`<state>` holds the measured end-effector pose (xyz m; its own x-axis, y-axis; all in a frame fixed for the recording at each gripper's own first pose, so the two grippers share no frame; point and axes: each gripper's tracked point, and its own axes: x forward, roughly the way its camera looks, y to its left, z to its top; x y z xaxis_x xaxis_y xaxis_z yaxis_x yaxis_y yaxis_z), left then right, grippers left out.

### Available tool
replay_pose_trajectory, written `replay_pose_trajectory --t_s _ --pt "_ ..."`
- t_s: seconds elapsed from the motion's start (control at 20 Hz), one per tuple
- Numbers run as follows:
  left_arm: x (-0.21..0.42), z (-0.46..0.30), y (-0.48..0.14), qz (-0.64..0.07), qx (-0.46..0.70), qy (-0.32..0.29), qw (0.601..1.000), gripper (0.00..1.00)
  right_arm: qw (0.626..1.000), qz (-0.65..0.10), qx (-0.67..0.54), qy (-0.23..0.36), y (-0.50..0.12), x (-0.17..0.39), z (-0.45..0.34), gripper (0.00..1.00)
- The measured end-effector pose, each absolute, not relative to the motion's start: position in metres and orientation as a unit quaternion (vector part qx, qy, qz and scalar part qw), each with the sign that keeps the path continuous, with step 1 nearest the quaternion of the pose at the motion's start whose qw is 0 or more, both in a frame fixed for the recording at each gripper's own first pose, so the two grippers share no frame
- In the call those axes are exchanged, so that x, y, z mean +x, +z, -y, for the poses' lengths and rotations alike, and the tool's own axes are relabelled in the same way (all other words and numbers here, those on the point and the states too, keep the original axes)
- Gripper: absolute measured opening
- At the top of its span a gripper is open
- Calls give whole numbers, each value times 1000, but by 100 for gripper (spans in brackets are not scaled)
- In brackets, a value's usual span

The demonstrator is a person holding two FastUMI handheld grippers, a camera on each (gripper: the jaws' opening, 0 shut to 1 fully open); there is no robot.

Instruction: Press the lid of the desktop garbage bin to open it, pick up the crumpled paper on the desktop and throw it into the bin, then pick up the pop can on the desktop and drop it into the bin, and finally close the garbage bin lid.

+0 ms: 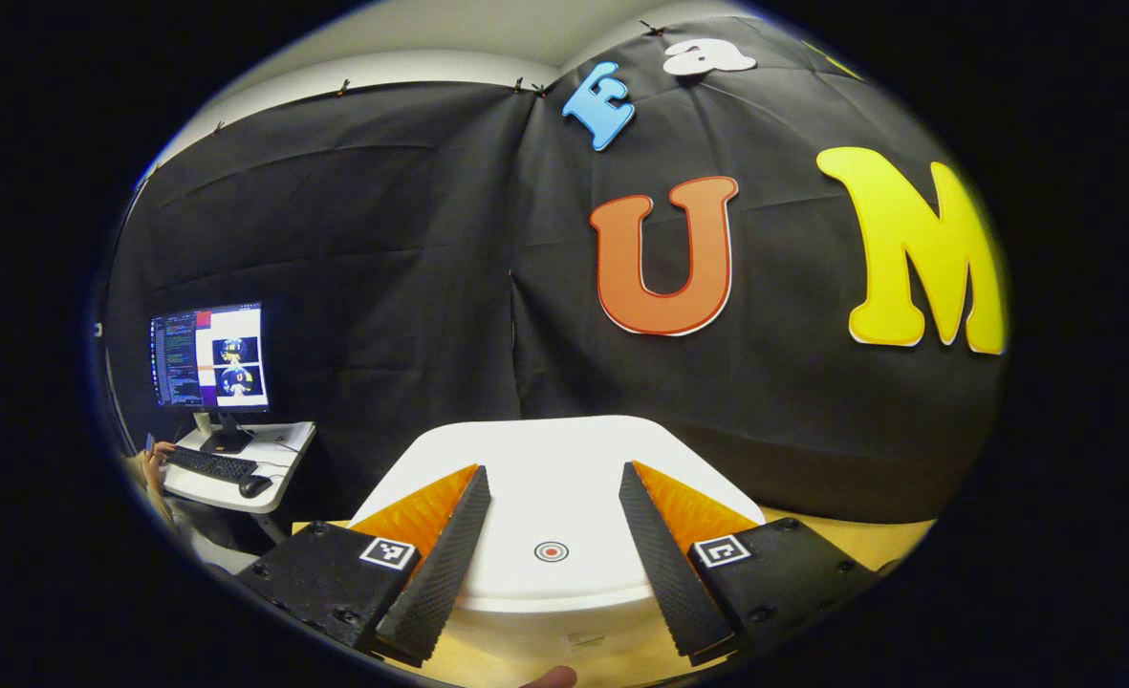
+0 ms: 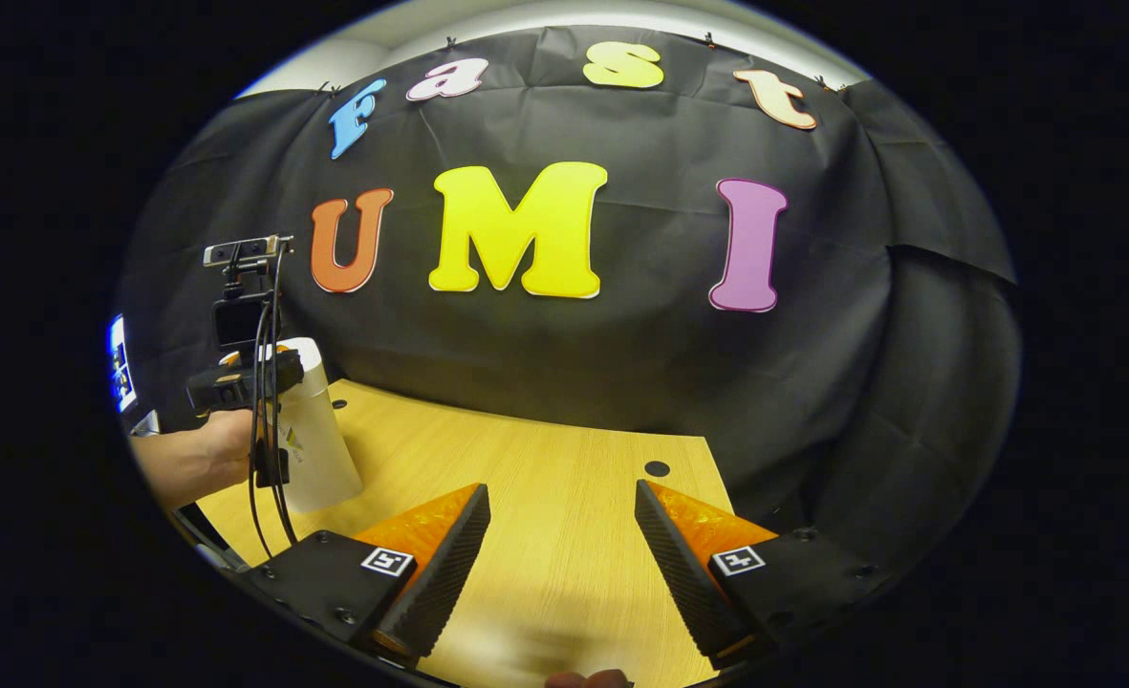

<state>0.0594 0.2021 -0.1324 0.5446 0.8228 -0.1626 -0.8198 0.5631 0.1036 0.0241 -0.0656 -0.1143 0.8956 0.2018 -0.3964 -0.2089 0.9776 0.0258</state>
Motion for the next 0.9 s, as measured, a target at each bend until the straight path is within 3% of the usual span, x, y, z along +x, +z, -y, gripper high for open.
replay_pose_trajectory --t_s 0.3,0.45,0.9 --pt "68 -193 -123 -97 -36 403 909 87 982 -166 -17 93 -90 32 67 97" --pt "67 -183 -82 -68 -24 369 927 87 984 -151 -7 88 -79 33 63 97" --pt "45 -89 15 -6 12 167 986 88 996 -69 29 42 -23 43 58 96"
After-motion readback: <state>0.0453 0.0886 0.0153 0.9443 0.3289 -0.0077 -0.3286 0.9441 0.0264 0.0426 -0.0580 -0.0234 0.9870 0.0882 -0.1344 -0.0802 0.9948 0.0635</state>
